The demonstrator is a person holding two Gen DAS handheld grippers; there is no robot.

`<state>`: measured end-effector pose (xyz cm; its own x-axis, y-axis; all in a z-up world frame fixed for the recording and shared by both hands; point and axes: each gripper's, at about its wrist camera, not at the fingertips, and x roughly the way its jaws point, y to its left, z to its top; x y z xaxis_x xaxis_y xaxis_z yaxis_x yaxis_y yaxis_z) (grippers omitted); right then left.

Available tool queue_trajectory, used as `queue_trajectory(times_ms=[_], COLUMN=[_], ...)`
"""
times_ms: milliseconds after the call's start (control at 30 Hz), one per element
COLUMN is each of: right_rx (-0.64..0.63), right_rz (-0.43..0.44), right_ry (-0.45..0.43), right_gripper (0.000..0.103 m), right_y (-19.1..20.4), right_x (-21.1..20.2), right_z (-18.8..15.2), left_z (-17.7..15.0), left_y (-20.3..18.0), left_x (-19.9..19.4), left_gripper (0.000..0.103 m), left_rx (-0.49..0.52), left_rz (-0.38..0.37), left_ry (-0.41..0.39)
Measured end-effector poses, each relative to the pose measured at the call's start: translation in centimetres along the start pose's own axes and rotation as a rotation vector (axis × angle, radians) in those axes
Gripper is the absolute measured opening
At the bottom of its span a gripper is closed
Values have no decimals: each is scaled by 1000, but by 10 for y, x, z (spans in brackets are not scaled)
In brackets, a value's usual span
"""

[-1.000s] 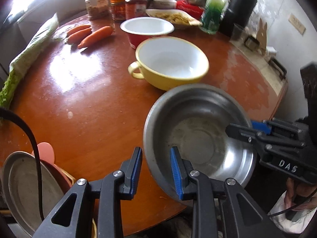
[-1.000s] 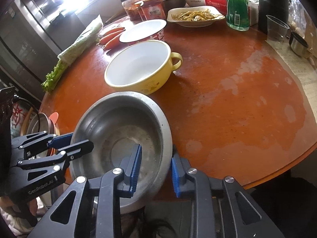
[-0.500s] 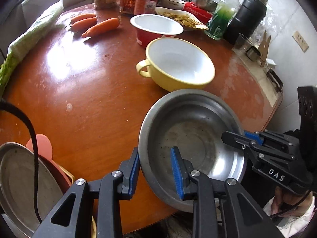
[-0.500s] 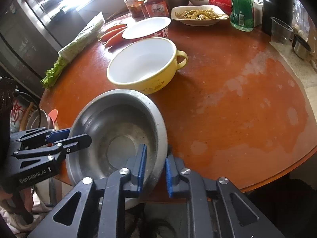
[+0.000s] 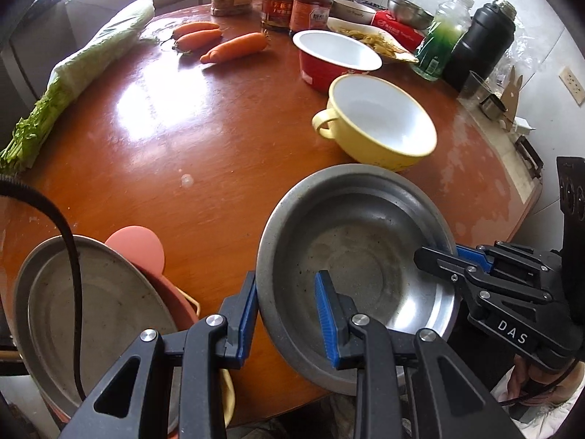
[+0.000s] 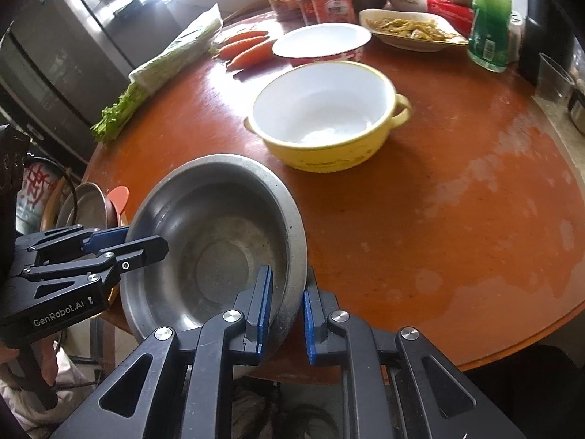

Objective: Organize plates and bowls

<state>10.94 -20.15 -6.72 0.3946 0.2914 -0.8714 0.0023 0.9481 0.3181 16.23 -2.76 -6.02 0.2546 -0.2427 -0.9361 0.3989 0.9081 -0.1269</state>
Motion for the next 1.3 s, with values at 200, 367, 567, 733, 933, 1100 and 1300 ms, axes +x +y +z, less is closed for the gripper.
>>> queue_trajectory(times_ms=[200,367,567,733,933,1100,1300], right_rx=[11,52,121,129,170,228,271], right_rz=[-1,-28,-41,-41,-85,-74,-103], right_ry=[1,-22,-108,-189,-202,-188,-171], right_gripper=[16,29,40,43,43,43,41], right_y=[-1,-9,-24,-29,-45,-62,-71], right_x=[2,-4,-31,-57,-65,-61,-40], right_z=[1,2,2,6,27,57,75], left_z=[-2,-6,-12,-11,24,79,128], left_y=[0,12,28,28,6,-16,-38], left_x=[-5,-25,-54,-81,-97,-72,-28], left_gripper=[31,31,31,31,32,31,31], left_rx=[13,-10,-14,38,137,183,242], left_rz=[35,68,54,40,-10,-63,-22], left_ry=[-16,-96,-168,-190,-142,-23,-18])
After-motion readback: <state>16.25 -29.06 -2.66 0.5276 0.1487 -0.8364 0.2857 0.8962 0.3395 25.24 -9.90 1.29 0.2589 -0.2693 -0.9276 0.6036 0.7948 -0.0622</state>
